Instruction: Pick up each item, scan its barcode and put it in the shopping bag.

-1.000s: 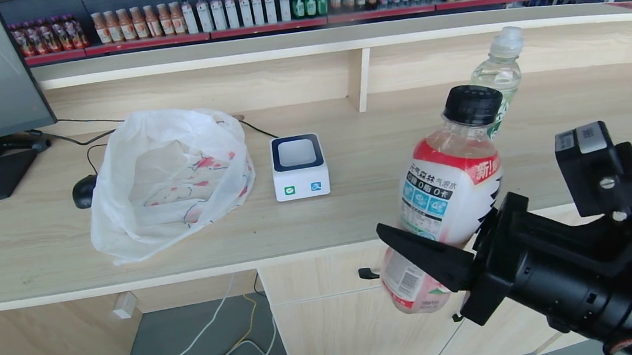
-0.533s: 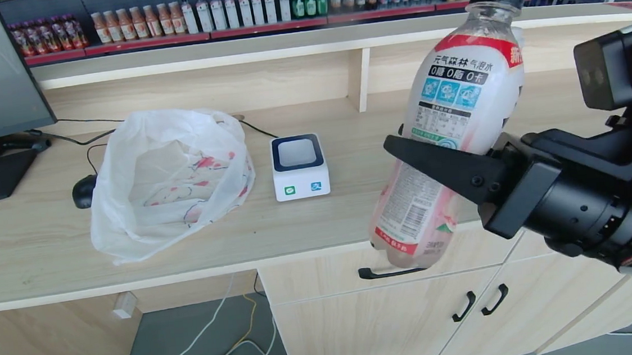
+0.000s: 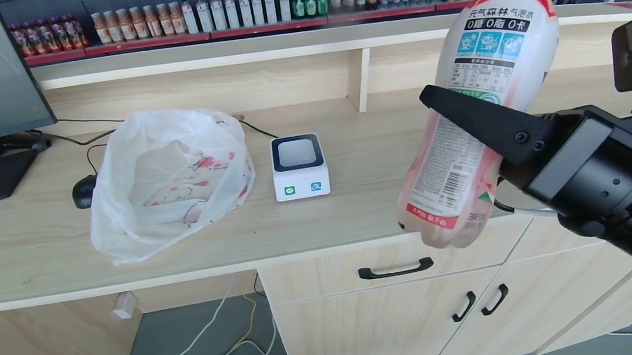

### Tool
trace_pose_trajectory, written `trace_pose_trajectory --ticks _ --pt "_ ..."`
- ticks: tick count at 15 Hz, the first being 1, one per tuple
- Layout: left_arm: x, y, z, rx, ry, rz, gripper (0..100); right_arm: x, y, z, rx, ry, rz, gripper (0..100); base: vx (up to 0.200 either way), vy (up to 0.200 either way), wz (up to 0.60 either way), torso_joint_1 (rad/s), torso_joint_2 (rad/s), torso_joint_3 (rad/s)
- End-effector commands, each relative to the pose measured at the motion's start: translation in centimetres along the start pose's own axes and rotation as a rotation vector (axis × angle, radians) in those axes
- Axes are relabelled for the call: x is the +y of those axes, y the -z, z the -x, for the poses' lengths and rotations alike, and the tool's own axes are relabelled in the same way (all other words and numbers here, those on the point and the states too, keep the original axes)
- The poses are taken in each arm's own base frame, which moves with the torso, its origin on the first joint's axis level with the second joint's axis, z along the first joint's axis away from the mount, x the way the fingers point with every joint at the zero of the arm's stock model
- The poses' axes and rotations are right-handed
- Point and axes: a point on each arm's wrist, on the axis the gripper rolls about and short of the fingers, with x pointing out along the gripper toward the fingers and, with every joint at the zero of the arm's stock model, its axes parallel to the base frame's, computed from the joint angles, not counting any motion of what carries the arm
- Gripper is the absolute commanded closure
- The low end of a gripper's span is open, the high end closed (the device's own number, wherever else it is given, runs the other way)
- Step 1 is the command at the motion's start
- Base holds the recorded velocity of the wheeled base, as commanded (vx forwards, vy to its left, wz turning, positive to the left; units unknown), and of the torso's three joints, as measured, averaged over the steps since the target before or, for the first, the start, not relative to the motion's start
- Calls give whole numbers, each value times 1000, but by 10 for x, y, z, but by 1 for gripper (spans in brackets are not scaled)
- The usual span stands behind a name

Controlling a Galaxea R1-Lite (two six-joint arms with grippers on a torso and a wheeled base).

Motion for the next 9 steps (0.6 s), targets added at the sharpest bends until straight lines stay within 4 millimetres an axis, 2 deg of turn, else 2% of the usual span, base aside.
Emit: trace_pose_trajectory --ticks 1,9 --pt "0 0 0 -1 0 0 0 -2 4 2 13 10 -5 100 0 0 0 0 0 0" --pt "0 0 0 -1 0 0 0 2 -8 -3 -45 -17 13 100 0 0 0 0 0 0"
